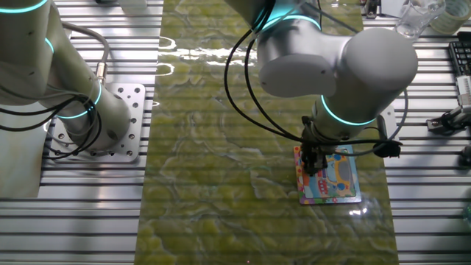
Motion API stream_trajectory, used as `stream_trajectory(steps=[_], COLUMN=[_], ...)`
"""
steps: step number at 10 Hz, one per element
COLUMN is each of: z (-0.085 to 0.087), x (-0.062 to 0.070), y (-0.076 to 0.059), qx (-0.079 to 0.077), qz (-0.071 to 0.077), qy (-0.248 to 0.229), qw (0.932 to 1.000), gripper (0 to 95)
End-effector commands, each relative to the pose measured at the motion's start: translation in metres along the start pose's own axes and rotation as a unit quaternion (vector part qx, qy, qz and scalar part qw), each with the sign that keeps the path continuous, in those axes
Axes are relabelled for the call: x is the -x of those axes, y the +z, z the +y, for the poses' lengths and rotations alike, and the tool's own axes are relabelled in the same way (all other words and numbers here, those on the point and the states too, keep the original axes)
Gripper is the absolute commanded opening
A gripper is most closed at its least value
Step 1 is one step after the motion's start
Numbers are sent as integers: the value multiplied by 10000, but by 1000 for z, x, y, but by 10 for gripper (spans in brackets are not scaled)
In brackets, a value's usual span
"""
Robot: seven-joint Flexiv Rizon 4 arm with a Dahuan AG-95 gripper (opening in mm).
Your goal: Assemble one piece of a puzzle
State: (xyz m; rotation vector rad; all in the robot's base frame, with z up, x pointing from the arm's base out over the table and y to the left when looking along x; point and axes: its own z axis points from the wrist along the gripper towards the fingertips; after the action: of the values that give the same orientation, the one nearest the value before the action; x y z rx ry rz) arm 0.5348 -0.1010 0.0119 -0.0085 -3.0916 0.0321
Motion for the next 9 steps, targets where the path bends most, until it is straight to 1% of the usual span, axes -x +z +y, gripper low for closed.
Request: stream_trajectory(steps=[1, 3, 4, 6, 9], z=[1, 3, 1, -3, -7], x=[-3, -6, -7, -7, 5], y=[-9, -21, -23, -25, -30], qx=[-6, -23, -41, 1, 17], qz=[5, 24, 19, -7, -30], qy=[-71, -87, -127, -177, -150], qw=[10000, 10000, 9999, 9998, 9999], gripper=[570, 190, 0, 0, 0])
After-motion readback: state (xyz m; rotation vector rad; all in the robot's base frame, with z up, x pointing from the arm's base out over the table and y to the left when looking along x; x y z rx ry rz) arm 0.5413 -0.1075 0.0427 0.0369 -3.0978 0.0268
